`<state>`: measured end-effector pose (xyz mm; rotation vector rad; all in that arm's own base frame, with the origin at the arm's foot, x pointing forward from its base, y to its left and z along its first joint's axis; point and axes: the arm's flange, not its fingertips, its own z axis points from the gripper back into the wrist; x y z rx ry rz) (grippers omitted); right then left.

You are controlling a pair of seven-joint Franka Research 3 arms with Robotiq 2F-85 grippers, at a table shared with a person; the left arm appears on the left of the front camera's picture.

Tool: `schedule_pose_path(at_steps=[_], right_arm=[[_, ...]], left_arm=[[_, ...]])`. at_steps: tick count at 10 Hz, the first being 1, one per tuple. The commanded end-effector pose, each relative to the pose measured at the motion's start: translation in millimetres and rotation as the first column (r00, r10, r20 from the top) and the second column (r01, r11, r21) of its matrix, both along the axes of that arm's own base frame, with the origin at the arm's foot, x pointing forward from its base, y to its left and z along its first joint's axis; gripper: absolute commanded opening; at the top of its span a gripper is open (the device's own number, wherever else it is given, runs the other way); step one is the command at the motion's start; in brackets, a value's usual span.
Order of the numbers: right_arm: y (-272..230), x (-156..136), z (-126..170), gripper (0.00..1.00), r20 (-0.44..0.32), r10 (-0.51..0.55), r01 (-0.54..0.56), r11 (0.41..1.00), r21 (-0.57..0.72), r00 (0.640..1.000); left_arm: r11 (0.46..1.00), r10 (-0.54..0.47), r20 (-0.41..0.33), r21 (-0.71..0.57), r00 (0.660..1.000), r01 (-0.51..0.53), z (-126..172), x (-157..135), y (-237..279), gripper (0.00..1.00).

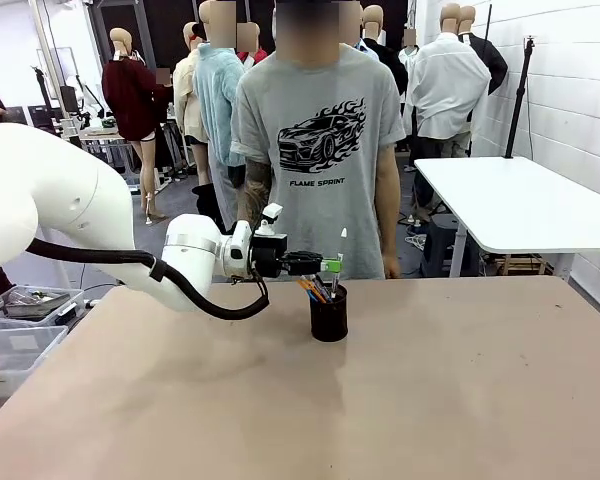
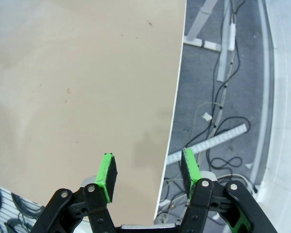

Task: Place the pens into the pen holder.
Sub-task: Pick up a writing instrument from the table and place it into the Pen holder.

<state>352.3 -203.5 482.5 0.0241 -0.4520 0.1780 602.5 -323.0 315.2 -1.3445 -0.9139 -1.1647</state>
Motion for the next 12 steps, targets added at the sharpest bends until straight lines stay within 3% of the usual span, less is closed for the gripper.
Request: schedule_pose_path(at_steps=[1,4,5,8,10,12], right_arm=[[1,1,-2,0.68,-0.002,-0.015,0.015,1.0,-0.023,1.0],[1,1,-2,0.68,-0.002,-0.015,0.015,1.0,-0.023,1.0],[1,1,-2,0.68,-0.002,-0.015,0.015,1.0,-0.023,1.0],[1,1,-2,0.68,-0.002,-0.015,0.015,1.0,-0.023,1.0],[1,1,-2,0.68,-0.002,-0.015,0.015,1.0,-0.023,1.0],[1,1,-2,0.68,-0.002,-0.015,0.015,1.0,-0.023,1.0]], left_arm=[[1.0,0.023,0.062,0.013,0.998,-0.023,-8,4,-9,0.0],[0.999,0.021,0.09,0.03,0.996,-0.024,-8,4,-8,0.0],[0.999,0.025,0.09,0.027,0.996,-0.027,-6,3,-8,0.1],[0.999,0.025,0.105,0.026,0.994,-0.028,-4,3,-5,0.59],[0.999,0.044,0.126,0.009,0.991,-0.046,3,5,-1,0.59],[0.998,0.062,0.162,0.004,0.985,-0.064,31,3,10,0.59]])
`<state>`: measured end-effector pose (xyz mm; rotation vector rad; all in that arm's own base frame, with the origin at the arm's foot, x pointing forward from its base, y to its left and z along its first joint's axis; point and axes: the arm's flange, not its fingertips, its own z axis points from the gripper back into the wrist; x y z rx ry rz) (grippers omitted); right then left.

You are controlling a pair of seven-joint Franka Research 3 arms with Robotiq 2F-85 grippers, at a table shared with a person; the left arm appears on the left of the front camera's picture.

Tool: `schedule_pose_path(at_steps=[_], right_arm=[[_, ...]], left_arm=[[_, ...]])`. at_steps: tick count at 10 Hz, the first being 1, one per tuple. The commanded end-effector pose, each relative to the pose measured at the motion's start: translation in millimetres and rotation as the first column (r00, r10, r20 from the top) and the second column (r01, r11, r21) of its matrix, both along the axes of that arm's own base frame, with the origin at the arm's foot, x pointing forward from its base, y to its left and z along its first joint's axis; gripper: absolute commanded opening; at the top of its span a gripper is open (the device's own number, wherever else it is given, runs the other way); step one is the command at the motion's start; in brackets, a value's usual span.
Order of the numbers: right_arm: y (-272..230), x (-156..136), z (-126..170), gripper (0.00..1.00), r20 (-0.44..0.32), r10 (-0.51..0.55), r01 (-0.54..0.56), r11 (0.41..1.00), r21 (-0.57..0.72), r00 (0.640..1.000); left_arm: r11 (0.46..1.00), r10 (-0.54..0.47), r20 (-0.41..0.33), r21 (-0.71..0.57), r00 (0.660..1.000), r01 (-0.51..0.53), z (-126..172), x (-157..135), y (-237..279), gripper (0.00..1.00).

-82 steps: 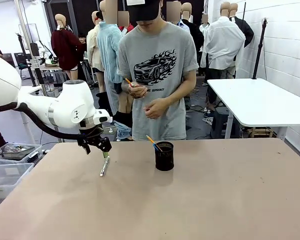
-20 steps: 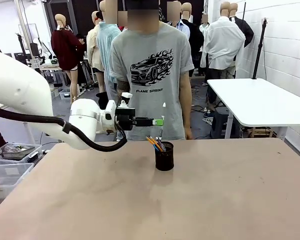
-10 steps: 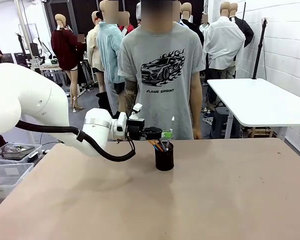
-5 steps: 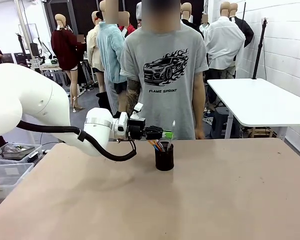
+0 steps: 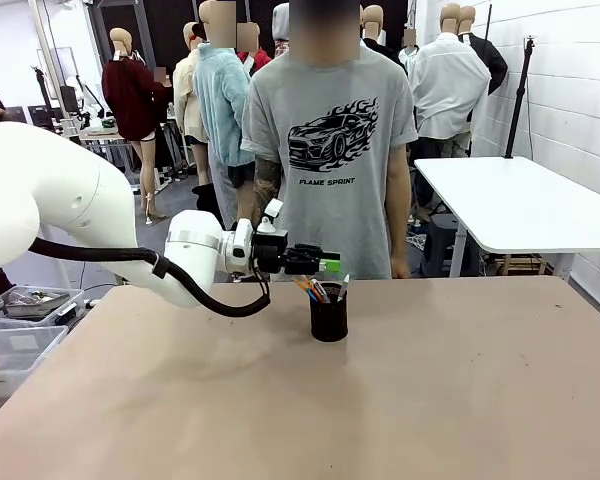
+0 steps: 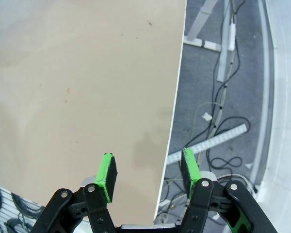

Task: Place the pens into the pen holder.
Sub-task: Pick up a writing instrument from the table and place it into the Pen holder.

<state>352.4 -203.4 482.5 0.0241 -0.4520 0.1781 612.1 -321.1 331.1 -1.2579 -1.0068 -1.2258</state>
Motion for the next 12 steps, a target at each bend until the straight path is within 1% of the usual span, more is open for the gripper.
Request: schedule_pose_path(at_steps=[1,2,3,4,5,6,7,8,9,10,11,12], right_arm=[[1,1,-2,0.68,-0.002,-0.015,0.015,1.0,-0.023,1.0],[1,1,-2,0.68,-0.002,-0.015,0.015,1.0,-0.023,1.0],[1,1,-2,0.68,-0.002,-0.015,0.015,1.0,-0.023,1.0],[1,1,-2,0.68,-0.002,-0.015,0.015,1.0,-0.023,1.0],[1,1,-2,0.68,-0.002,-0.015,0.015,1.0,-0.023,1.0],[1,1,-2,0.68,-0.002,-0.015,0.015,1.0,-0.023,1.0],[1,1,-2,0.68,-0.002,-0.015,0.015,1.0,-0.023,1.0],[1,1,-2,0.68,-0.002,-0.015,0.015,1.0,-0.023,1.0],[1,1,-2,0.68,-0.002,-0.015,0.015,1.0,-0.023,1.0],[1,1,-2,0.68,-0.002,-0.015,0.015,1.0,-0.023,1.0],[1,1,-2,0.68,-0.002,-0.015,0.015,1.0,-0.023,1.0],[1,1,-2,0.68,-0.002,-0.015,0.015,1.0,-0.023,1.0]], left_arm=[[0.998,0.045,0.069,0.033,0.997,-0.048,40,-8,21,0.59],[0.99,0.081,0.099,0.109,0.992,-0.092,66,-10,39,0.59],[0.968,0.141,0.06,0.199,0.988,-0.15,94,-12,65,0.59],[0.9,0.242,0.061,0.36,0.968,-0.247,122,-14,97,0.59],[0.823,0.336,0.046,0.471,0.941,-0.317,145,-20,132,0.59],[0.723,0.466,0.032,0.563,0.884,-0.401,163,-31,172,0.59],[0.611,0.581,0.047,0.635,0.813,-0.473,172,-43,207,0.59],[0.499,0.657,0.083,0.697,0.749,-0.515,179,-59,240,0.59],[0.378,0.722,0.124,0.753,0.681,-0.538,183,-74,275,0.59],[0.277,0.786,0.122,0.807,0.606,-0.522,183,-93,314,0.59],[0.208,0.833,0.12,0.837,0.54,-0.507,182,-113,343,0.59],[0.137,0.87,0.147,0.844,0.47,-0.518,179,-131,373,0.59]])
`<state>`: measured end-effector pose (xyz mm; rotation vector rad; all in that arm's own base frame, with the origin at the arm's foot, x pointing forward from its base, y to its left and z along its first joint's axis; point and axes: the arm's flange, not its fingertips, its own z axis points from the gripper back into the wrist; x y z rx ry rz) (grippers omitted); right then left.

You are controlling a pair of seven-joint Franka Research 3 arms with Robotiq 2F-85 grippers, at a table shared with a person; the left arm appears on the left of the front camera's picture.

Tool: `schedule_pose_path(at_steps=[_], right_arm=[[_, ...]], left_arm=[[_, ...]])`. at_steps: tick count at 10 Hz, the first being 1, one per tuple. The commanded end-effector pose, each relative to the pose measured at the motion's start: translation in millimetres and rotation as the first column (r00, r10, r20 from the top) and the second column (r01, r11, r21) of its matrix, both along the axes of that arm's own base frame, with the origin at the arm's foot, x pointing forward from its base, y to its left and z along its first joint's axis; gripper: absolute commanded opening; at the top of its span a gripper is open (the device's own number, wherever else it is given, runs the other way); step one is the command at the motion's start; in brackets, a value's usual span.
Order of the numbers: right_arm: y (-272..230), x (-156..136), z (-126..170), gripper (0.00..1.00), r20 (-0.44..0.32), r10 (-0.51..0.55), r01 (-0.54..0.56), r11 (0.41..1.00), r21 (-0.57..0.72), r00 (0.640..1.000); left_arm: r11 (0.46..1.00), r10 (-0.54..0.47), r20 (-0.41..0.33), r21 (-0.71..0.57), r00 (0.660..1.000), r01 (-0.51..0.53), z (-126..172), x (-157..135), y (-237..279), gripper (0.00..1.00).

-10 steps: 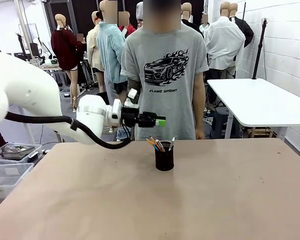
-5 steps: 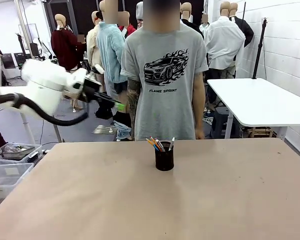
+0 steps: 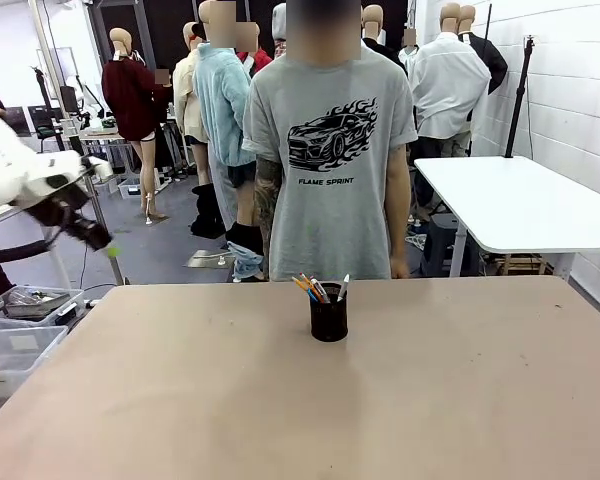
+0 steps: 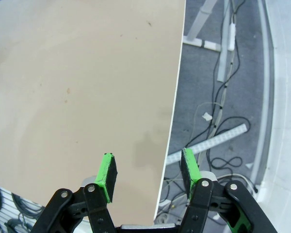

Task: Place the pens into the pen holder.
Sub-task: Pick up a writing instrument from the table and place it into the Pen holder.

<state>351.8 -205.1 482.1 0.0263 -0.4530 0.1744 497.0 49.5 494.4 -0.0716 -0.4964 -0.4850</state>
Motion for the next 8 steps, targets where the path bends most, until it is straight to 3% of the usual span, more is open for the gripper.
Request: schedule_pose_path(at_steps=[1,4,5,6,8], right_arm=[[2,1,-1,0.68,-0.003,-0.012,0.012,1.0,-0.026,1.0],[2,1,-1,0.68,-0.003,-0.012,0.012,1.0,-0.026,1.0],[2,1,-1,0.68,-0.003,-0.012,0.012,1.0,-0.026,1.0],[2,1,-1,0.68,-0.003,-0.012,0.012,1.0,-0.026,1.0],[2,1,-1,0.68,-0.003,-0.012,0.012,1.0,-0.026,1.0]], left_arm=[[0.992,0.125,-0.048,0.021,0.991,-0.124,12,-33,31,0.59],[0.971,0.229,-0.003,0.069,0.973,-0.228,2,-68,81,0.59],[0.979,0.199,0.065,0.02,0.978,-0.201,-2,-69,82,0.59],[0.979,0.199,-0.022,0.047,0.98,-0.198,6,-62,86,0.59],[0.979,0.199,-0.022,0.047,0.98,-0.198,6,-62,86,0.59]])
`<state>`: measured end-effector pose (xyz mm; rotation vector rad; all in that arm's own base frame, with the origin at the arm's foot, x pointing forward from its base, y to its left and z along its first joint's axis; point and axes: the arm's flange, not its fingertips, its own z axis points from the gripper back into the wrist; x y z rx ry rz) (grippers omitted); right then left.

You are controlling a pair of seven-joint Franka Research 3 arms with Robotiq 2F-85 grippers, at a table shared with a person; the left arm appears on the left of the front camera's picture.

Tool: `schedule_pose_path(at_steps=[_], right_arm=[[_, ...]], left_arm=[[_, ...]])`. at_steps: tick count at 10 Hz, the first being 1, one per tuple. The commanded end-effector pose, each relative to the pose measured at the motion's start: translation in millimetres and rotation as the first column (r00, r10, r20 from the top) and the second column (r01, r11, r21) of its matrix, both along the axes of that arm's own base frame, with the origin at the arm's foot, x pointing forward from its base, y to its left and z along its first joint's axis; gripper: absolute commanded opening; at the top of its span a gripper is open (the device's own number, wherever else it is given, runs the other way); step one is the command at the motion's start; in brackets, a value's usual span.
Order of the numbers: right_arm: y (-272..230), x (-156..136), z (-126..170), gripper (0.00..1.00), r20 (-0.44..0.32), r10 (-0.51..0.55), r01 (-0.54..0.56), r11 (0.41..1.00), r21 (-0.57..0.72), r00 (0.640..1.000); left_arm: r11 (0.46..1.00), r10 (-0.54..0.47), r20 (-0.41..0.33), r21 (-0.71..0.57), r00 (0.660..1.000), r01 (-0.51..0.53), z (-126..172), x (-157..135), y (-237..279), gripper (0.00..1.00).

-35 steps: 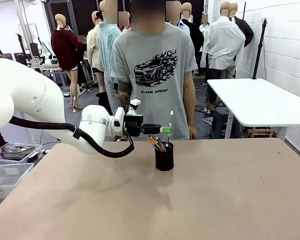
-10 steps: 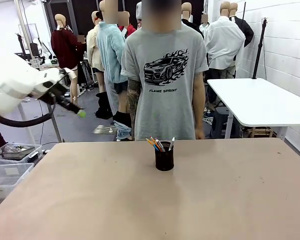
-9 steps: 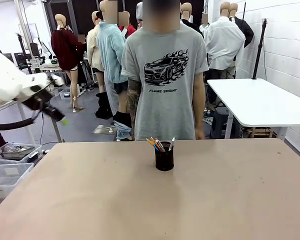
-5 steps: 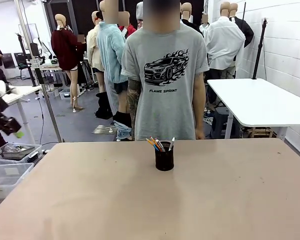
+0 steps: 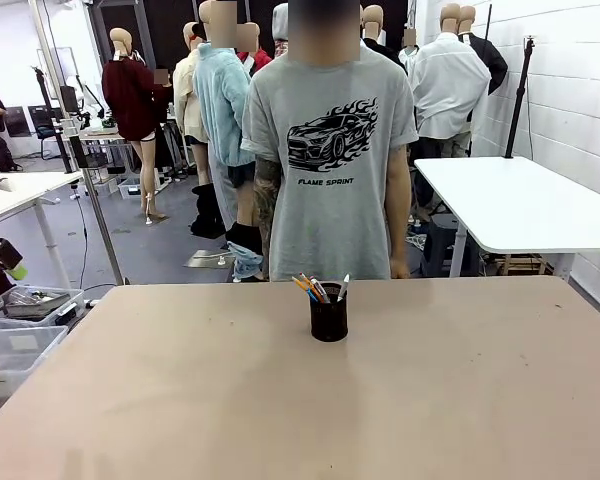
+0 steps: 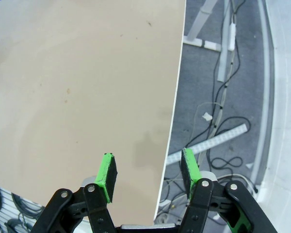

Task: Place the pens into the pen holder.
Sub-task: Pick up a writing instrument from the table and place it into the Pen holder.

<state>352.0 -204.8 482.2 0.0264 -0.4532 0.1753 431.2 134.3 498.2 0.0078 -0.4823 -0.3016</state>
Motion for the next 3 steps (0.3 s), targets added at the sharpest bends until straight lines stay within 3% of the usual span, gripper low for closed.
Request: schedule_pose_path(at_steps=[1,3], right_arm=[[2.1,1.1,-1.3,0.68,-0.003,-0.013,0.013,1.0,-0.026,1.0],[2.1,1.1,-1.3,0.68,-0.003,-0.013,0.013,1.0,-0.026,1.0]], left_arm=[[1.0,0.005,-0.02,0.009,1.0,-0.005,2.0,3.4,1.5,0.59],[1.0,0.005,-0.02,0.009,1.0,-0.005,2.0,3.4,1.5,0.59]])
